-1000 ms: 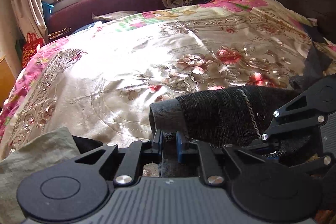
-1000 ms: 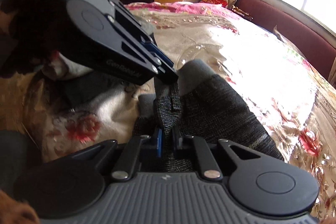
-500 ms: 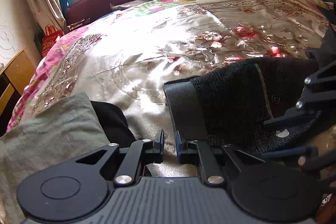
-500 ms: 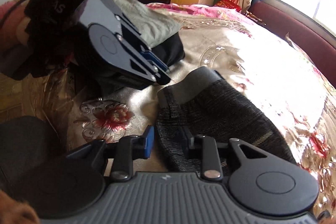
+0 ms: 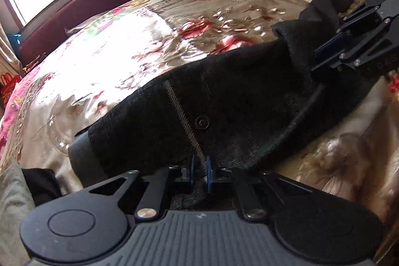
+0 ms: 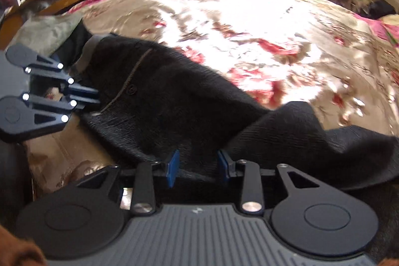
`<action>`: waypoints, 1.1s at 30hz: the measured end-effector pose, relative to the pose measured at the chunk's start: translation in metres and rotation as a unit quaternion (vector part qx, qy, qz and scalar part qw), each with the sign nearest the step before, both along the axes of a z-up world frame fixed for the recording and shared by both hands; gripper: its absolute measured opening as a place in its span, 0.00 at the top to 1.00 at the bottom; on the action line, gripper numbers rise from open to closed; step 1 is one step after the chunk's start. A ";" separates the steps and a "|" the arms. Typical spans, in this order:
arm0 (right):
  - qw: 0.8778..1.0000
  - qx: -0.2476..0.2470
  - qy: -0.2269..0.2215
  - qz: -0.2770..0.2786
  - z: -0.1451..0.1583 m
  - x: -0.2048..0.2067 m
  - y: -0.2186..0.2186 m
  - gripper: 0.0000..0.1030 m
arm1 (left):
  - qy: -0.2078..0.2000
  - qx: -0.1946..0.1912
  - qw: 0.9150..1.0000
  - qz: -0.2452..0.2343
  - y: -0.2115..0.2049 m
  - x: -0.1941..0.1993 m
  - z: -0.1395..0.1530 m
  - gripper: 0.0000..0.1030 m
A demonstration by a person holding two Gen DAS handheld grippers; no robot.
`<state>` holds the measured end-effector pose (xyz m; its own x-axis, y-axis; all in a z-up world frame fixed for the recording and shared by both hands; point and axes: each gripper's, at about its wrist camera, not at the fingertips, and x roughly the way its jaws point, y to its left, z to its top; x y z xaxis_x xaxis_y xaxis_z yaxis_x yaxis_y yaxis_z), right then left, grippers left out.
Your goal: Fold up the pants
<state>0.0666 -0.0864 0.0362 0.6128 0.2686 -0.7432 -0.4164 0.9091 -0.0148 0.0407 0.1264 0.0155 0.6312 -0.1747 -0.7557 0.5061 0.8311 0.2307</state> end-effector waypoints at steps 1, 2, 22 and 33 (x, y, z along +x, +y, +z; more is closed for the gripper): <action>1.000 0.005 -0.007 -0.021 0.004 0.000 -0.015 0.63 | -0.001 -0.006 1.000 -0.009 -0.007 0.001 0.006 0.71; 0.999 0.006 -0.013 -0.042 0.007 0.001 -0.029 0.62 | -0.010 -0.003 1.000 -0.022 -0.019 0.001 0.011 0.71; 0.899 0.120 -0.025 -0.421 0.000 0.160 -0.340 0.60 | -0.016 -0.046 0.976 -0.212 -0.275 0.060 -0.008 0.61; 0.890 0.175 -0.014 -0.420 0.016 0.185 -0.348 0.97 | -0.025 -0.040 0.985 -0.166 -0.282 0.074 -0.016 0.82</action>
<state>0.2519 -0.4348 0.0521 0.7233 -0.0805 -0.6858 0.4084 0.8507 0.3309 0.1143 -0.1559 -0.0001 0.5659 -0.4360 -0.6998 0.7423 0.6387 0.2023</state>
